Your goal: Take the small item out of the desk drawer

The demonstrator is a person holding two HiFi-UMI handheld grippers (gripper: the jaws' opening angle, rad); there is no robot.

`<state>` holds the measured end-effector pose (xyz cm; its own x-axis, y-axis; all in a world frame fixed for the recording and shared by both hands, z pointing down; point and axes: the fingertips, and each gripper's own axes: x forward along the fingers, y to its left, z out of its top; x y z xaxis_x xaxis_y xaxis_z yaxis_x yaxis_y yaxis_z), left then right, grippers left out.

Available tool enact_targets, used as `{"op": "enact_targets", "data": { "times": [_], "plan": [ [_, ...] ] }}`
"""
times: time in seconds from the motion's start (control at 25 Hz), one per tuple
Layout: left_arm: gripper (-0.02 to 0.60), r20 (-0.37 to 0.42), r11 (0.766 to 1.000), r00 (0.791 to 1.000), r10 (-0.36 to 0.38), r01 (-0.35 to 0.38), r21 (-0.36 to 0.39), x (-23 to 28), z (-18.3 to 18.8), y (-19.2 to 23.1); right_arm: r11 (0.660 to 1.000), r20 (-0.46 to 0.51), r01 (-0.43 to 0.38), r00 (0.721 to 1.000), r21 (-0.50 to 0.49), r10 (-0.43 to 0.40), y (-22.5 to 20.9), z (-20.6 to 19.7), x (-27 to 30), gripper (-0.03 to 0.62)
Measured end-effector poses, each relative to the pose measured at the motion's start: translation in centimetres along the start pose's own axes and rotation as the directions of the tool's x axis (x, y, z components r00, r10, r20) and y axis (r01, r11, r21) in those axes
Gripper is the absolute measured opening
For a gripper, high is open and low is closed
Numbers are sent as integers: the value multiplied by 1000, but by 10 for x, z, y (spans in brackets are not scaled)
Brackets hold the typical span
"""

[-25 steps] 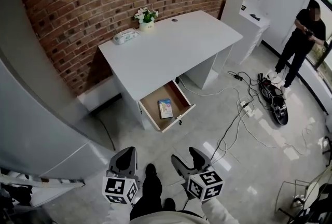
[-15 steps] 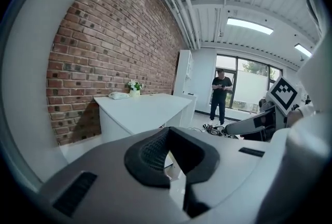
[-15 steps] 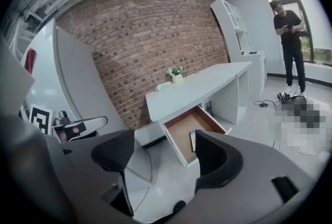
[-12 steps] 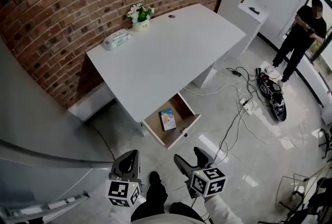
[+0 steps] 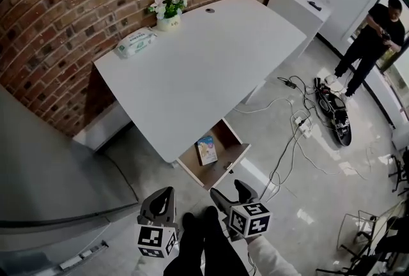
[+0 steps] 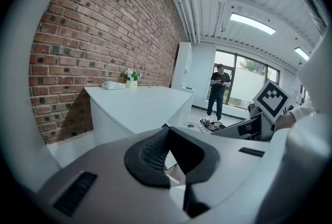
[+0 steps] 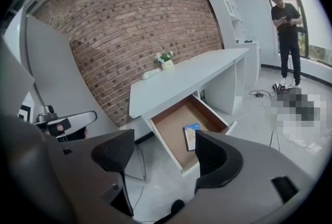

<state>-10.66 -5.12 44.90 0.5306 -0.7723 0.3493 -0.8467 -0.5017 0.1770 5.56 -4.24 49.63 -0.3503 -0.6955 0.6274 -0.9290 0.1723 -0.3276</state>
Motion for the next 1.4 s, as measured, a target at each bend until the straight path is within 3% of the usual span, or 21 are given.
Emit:
{"op": "enact_targets", "data": {
  "times": [0.52, 0.88, 1.4],
  "plan": [
    [15, -91, 1000, 996, 12, -11, 8, 84, -57, 8, 999, -82, -4, 997, -49, 0, -52, -19, 123, 370],
    [15, -194, 1000, 981, 3, -7, -21, 135, -100, 13, 991, -181, -24, 983, -130, 0, -79, -35, 183, 370],
    [15, -248, 998, 968, 26, -40, -54, 181, -131, 19, 982, -268, 8, 961, -189, -60, -118, -29, 251, 371]
  ]
}}
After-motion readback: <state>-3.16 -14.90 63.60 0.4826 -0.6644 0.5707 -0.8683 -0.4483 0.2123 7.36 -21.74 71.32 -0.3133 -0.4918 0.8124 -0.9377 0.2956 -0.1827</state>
